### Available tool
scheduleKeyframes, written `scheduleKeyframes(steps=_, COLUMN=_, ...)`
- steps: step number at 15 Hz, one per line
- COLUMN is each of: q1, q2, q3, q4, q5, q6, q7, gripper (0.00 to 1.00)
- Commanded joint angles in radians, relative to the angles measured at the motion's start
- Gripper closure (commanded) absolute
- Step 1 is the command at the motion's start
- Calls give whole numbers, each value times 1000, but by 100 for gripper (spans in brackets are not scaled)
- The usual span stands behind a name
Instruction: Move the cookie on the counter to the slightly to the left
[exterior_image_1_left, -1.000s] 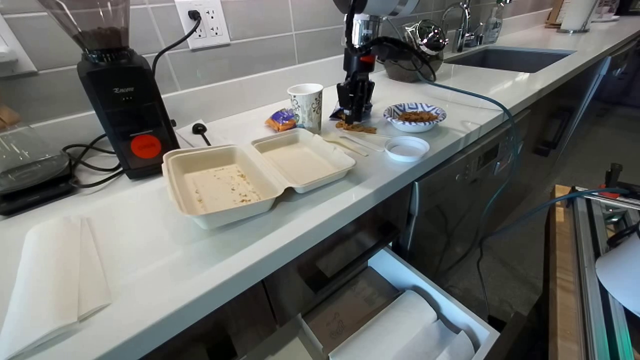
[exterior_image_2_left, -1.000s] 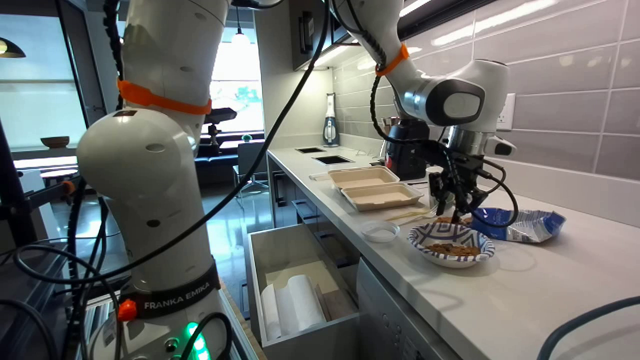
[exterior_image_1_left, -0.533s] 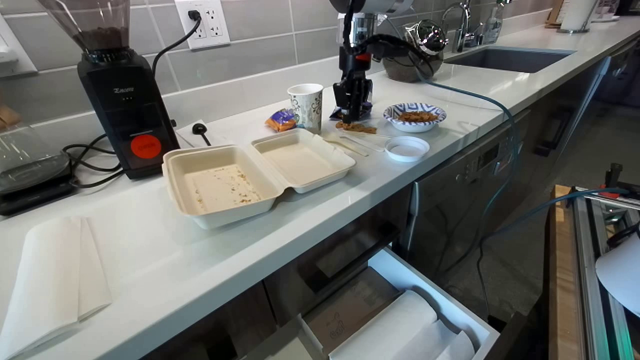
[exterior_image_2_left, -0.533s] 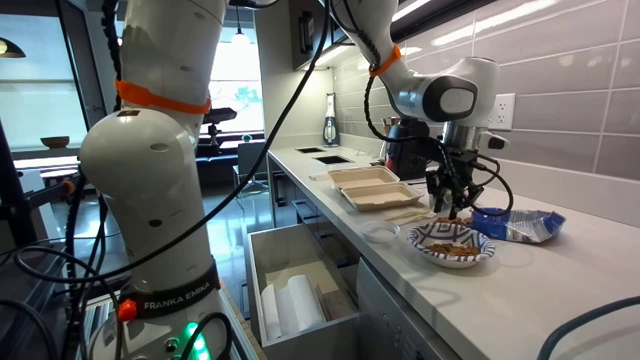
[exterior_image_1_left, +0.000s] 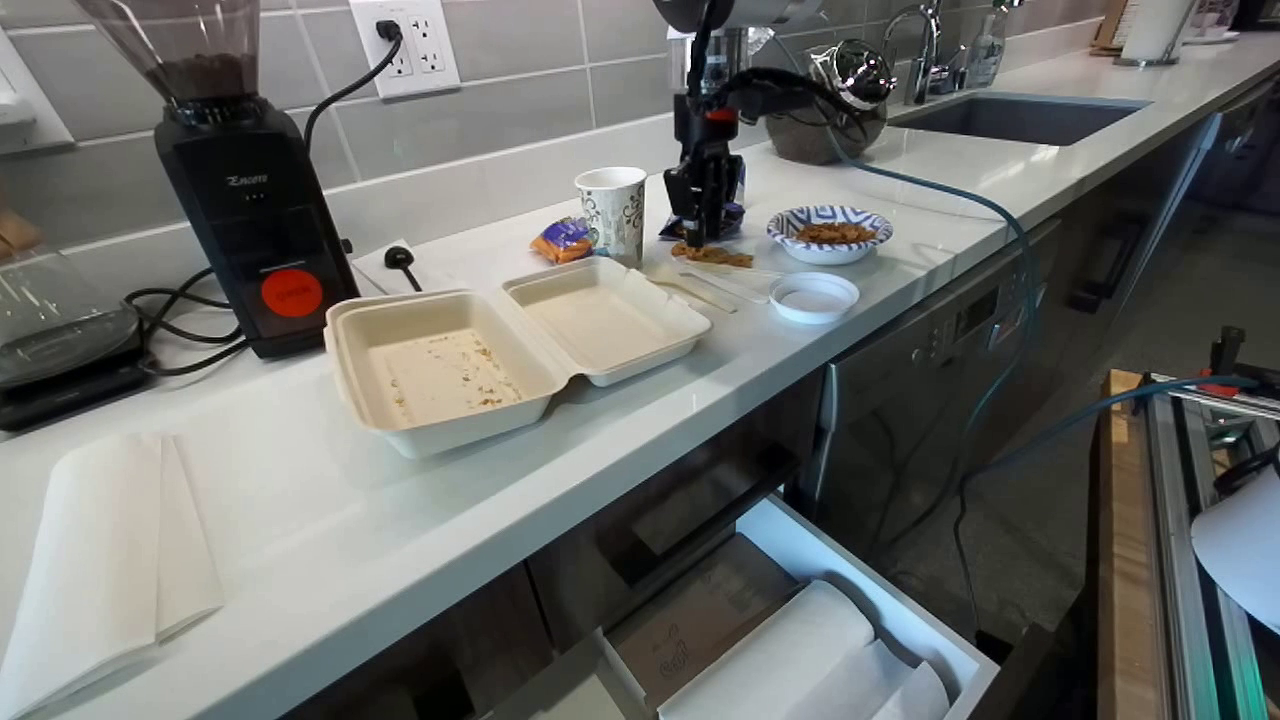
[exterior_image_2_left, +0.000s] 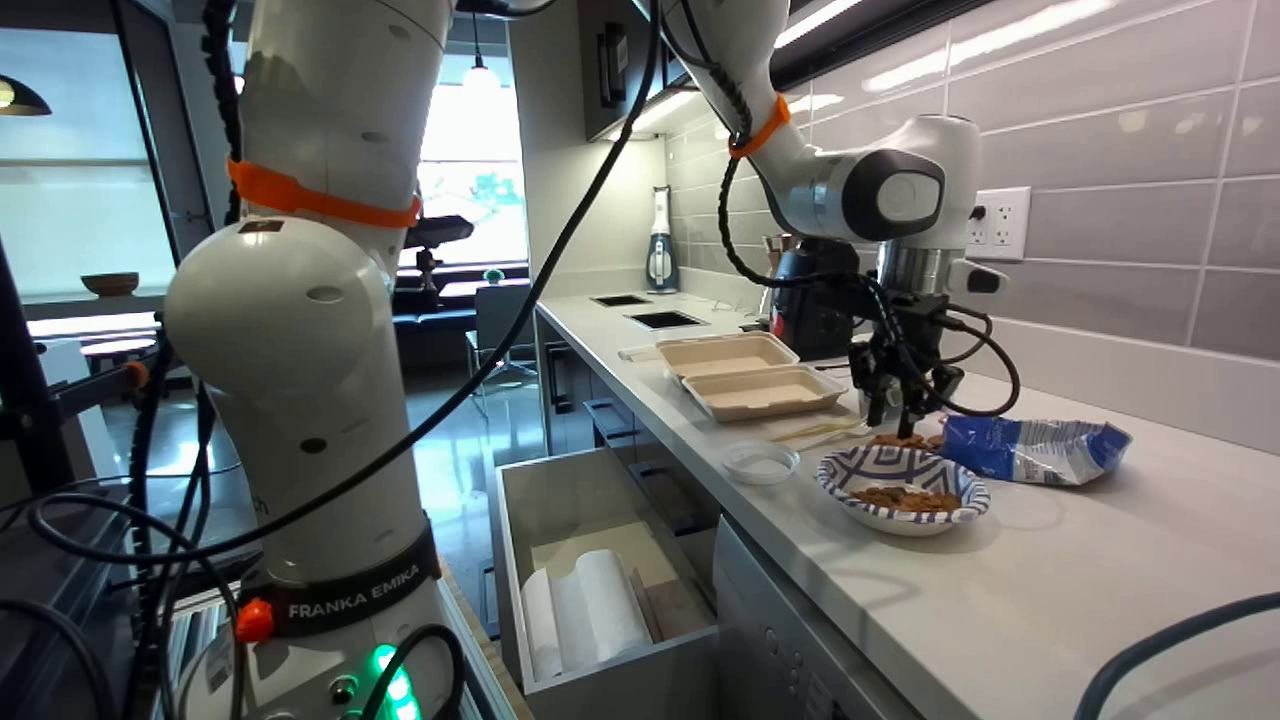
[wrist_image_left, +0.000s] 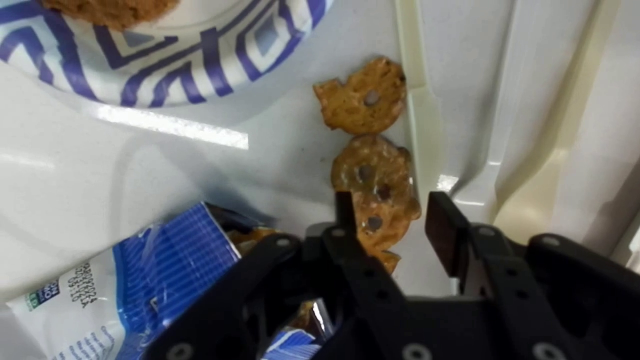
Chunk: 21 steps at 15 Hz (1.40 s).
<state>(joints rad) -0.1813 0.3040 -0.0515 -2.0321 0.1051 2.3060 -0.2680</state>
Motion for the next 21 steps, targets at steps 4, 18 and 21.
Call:
scheduleKeyframes(steps=4, q1=31, q2=-11, q3=-18, q4=-25, q5=-56, q6=24, q7=75, gripper=48)
scheduleKeyframes(steps=18, q1=51, q2=17, q3=-33, q4=-8, q5=-122, q6=52, q7=172, gripper=47)
scheduleKeyframes(steps=21, q1=55, q2=21, q3=-32, q4=-3, q5=-123, q6=49, q7=179, gripper=46)
